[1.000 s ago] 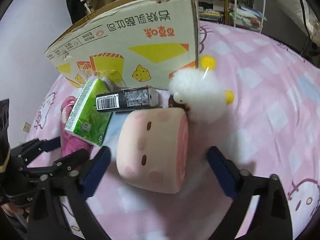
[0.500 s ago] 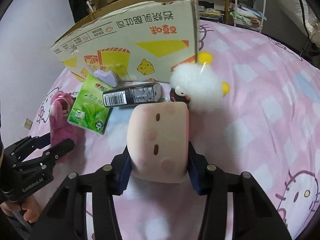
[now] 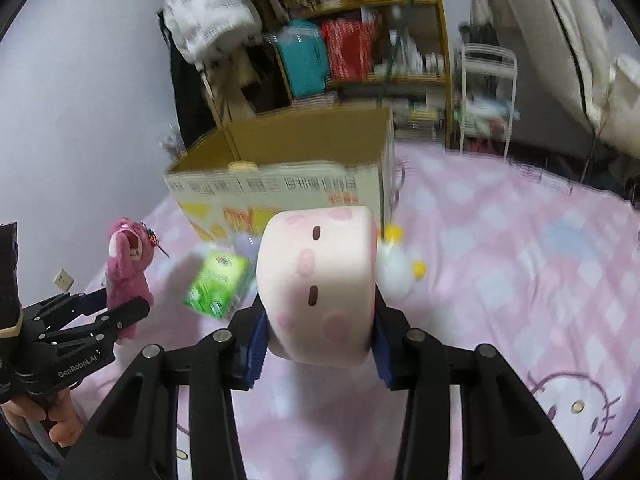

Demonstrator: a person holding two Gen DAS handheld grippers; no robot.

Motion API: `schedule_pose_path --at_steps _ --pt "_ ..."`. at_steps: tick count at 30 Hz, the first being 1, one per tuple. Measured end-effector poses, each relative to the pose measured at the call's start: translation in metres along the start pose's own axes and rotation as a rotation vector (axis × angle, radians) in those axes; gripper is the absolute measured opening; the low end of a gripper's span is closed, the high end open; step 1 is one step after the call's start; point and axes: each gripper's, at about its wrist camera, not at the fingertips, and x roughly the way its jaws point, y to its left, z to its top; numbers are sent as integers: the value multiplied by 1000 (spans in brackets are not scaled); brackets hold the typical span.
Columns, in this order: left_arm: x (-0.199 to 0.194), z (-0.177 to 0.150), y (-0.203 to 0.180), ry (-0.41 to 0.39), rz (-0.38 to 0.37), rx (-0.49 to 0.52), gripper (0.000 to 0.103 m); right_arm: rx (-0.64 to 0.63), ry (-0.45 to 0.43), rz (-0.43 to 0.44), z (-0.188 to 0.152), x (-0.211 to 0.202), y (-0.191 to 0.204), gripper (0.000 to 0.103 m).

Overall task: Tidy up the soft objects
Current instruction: 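Lift both toys over the box and release them inside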

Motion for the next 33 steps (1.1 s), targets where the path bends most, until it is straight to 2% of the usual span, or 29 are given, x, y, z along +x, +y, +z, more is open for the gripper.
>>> schedule_pose_path --at_steps 6,12,15,18,26,33 --pt "-35 11 -1 -133 5 41 48 -41 -121 -6 7 -24 11 45" --pt "-68 33 -4 -294 -20 50 48 -61 -180 4 22 -36 16 45" --pt "-79 48 -3 -332 -34 45 48 -48 -198 7 35 -35 16 45" --pt "-93 66 -7 -379 -12 58 48 -70 -219 7 45 -39 16 45" --pt "-118 113 -14 -477 -4 95 48 -113 -343 10 97 -65 19 45" --pt "-111 135 -23 -541 0 131 48 -89 -405 37 130 -70 10 45"
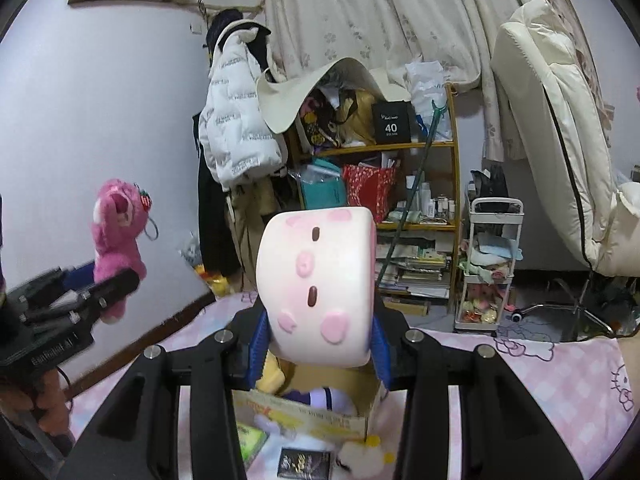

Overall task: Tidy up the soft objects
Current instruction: 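Lift both toys over the box and release them inside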

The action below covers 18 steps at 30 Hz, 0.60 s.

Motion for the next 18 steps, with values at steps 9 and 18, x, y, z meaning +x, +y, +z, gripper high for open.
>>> schedule_pose_path --at_steps 9,18 --pt "35 -24 -9 41 -26 8 48 -26 33 -8 -21 28 2 45" --pt "70 -49 -17 107 -43 24 48 -43 122 -3 -52 63 -2 45"
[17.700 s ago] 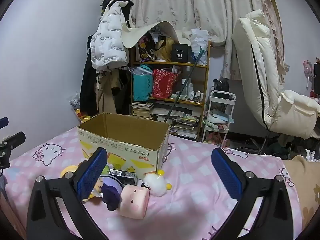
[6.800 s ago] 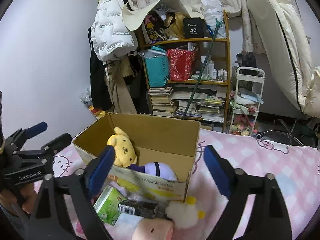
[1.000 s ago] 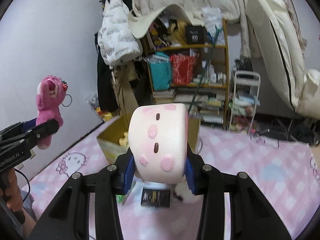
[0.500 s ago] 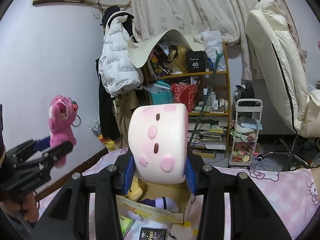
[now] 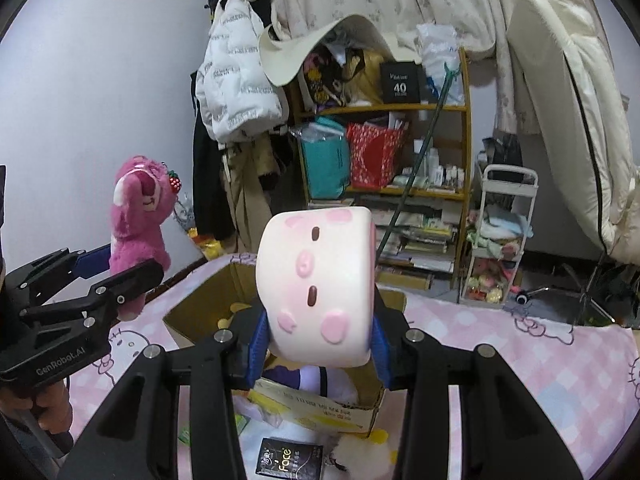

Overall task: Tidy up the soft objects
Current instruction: 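Lift both toys over the box and release them inside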

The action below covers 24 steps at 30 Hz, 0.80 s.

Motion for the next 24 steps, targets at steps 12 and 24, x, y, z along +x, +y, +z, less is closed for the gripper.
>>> schedule_pose_path --at_steps 12,24 --pt "47 -24 0 111 -21 -11 49 45 60 17 -18 26 -16 46" --pt "66 -42 -1 179 -9 4 56 85 139 51 -28 47 -23 50"
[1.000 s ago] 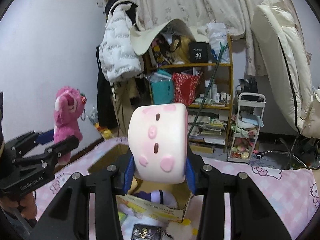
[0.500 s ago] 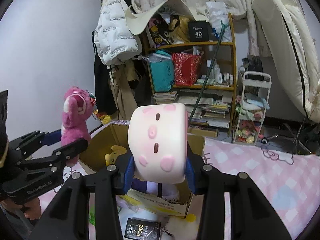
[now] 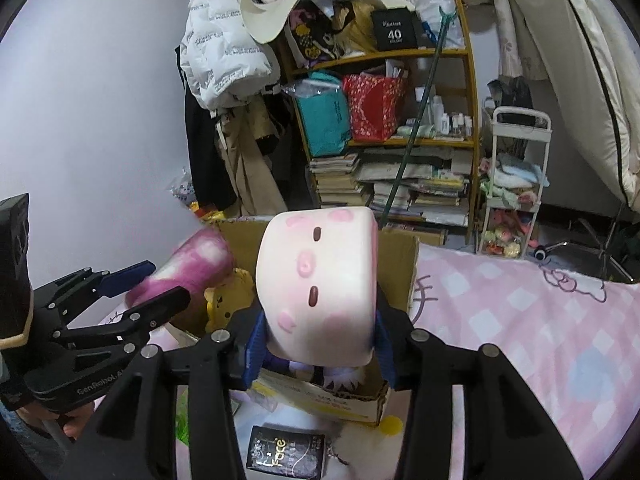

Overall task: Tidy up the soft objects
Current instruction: 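Lift both toys over the box and release them inside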

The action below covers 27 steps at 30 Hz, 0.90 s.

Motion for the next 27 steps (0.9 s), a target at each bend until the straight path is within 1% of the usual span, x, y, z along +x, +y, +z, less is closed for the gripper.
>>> schedule_pose_path --at_steps 2,4,6,7,8,10,12,15,17,18,21,23,24,26,27 --pt "-1 -2 1 1 3 -7 57 16 13 3 -1 3 -2 51" --pt "-3 -4 1 2 6 -10 58 24 28 9 -2 4 -4 55" --pt "-7 -4 1 3 22 -6 59 25 42 1 -3 5 -4 57" --pt "-10 -4 1 -4 37 -9 61 21 47 1 -3 5 -4 58" --pt "-14 -5 2 -14 56 -17 65 17 50 1 -3 5 -4 59" --pt "-21 -6 2 -27 63 -23 68 16 40 0 -3 1 -2 74" --pt "-28 -5 3 -34 64 -29 69 13 23 -2 -1 -5 -1 78" --pt "-36 -4 6 -39 69 -44 73 6 20 -7 0 -13 3 79" --pt "-42 -4 9 -40 69 -58 75 4 15 -14 -1 -19 4 83" --pt "-46 -4 10 -42 67 -64 76 4 12 -17 -2 -22 5 88" --pt "-54 -4 11 -42 68 -68 80 5 7 -24 -3 -30 6 90" --pt "-59 -5 13 -36 62 -81 84 6 7 -28 -4 -35 7 90" --pt "-61 -7 11 -33 59 -86 85 6 7 -32 -5 -38 7 92" --pt "-64 -10 11 -23 56 -90 92 8 7 -39 -5 -42 9 93" --pt "-66 -12 10 -18 63 -89 92 9 8 -47 -6 -45 9 94"
